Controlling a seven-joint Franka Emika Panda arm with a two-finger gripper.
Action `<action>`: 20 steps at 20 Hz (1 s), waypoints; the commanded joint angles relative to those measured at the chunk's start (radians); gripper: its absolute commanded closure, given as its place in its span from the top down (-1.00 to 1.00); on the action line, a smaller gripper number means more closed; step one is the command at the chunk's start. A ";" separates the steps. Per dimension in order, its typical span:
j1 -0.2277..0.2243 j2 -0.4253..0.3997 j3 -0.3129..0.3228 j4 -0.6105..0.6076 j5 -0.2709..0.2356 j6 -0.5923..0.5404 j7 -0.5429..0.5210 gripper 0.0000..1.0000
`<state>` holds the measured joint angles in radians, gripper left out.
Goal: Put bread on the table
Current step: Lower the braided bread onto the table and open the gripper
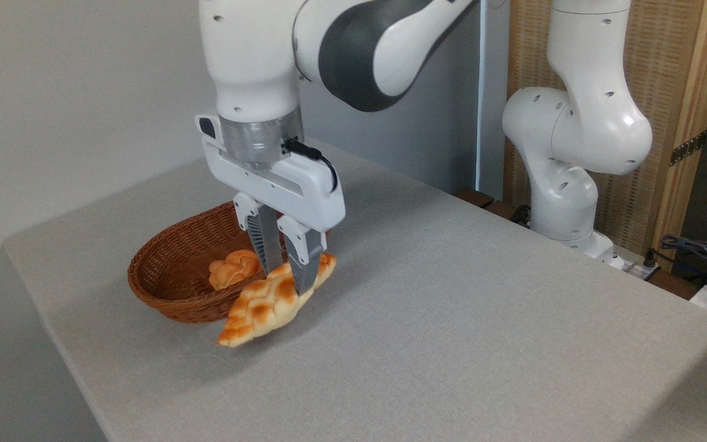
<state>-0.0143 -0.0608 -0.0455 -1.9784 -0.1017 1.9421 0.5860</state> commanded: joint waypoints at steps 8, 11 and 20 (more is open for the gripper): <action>-0.007 -0.001 0.015 0.003 0.011 -0.018 -0.002 1.00; -0.007 0.001 0.015 0.003 0.031 -0.018 -0.002 1.00; -0.012 -0.004 0.003 0.056 0.036 -0.002 0.005 1.00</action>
<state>-0.0185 -0.0579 -0.0420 -1.9698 -0.0806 1.9459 0.5861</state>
